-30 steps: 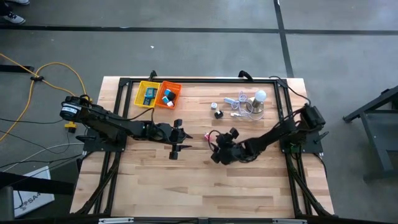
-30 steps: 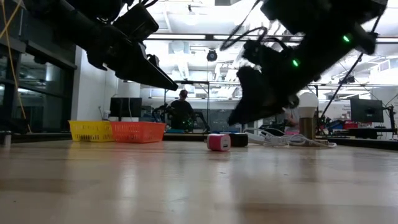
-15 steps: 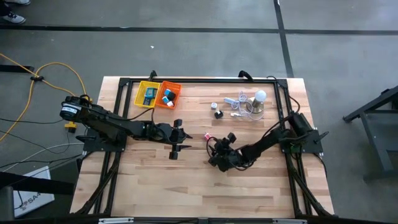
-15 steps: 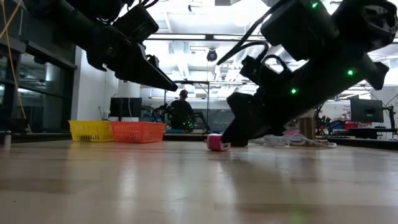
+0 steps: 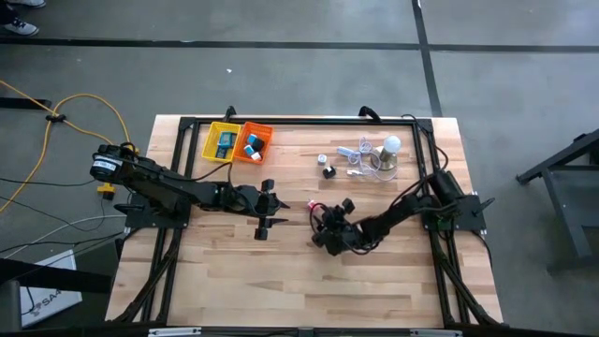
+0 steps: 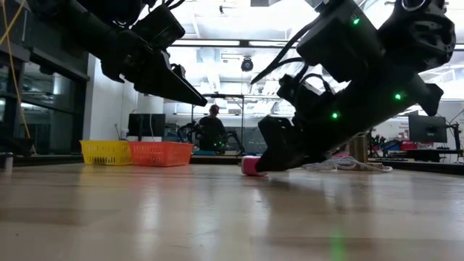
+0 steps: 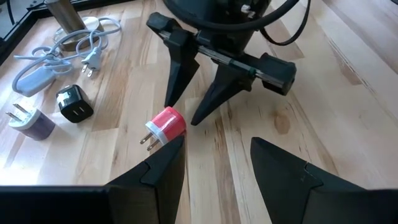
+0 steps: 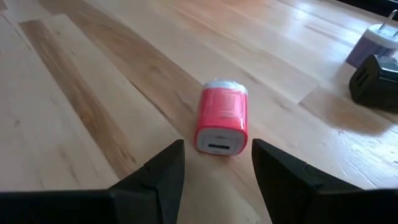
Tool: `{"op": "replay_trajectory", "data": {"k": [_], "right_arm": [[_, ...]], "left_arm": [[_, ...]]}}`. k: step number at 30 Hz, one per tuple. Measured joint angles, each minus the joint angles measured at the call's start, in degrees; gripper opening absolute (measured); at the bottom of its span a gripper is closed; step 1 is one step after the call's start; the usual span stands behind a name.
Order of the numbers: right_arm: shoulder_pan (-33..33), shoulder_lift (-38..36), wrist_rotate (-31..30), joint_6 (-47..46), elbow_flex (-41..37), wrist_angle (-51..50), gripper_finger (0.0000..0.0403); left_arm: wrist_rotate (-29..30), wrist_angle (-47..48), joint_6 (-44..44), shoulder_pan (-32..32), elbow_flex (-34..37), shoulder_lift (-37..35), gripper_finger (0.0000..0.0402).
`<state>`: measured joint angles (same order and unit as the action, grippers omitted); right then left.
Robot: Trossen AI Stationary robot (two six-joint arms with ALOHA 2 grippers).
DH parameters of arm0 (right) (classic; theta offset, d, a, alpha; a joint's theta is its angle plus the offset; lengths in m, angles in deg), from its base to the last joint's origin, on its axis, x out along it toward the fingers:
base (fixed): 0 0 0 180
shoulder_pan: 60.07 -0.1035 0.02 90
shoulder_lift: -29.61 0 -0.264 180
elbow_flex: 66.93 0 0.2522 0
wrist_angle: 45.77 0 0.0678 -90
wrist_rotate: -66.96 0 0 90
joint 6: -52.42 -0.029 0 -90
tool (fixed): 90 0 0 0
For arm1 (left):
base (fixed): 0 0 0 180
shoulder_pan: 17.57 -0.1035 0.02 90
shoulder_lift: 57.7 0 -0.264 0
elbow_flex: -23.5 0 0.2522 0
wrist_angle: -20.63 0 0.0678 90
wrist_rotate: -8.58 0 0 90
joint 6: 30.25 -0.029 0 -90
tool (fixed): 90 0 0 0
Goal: Pick & Place Office items
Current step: Put the pink adapter into the orange basket
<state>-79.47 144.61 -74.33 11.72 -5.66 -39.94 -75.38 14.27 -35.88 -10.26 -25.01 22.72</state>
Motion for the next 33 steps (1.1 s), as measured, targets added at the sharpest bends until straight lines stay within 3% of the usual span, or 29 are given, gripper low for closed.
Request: {"op": "replay_trajectory", "data": {"k": [33], "right_arm": [[3.77, 0.68, 3.75, 3.45, -0.04, 3.49, 0.0174]], "left_arm": [[-0.02, 0.00, 0.02, 0.00, 0.00, 0.00, 0.0177]]}}
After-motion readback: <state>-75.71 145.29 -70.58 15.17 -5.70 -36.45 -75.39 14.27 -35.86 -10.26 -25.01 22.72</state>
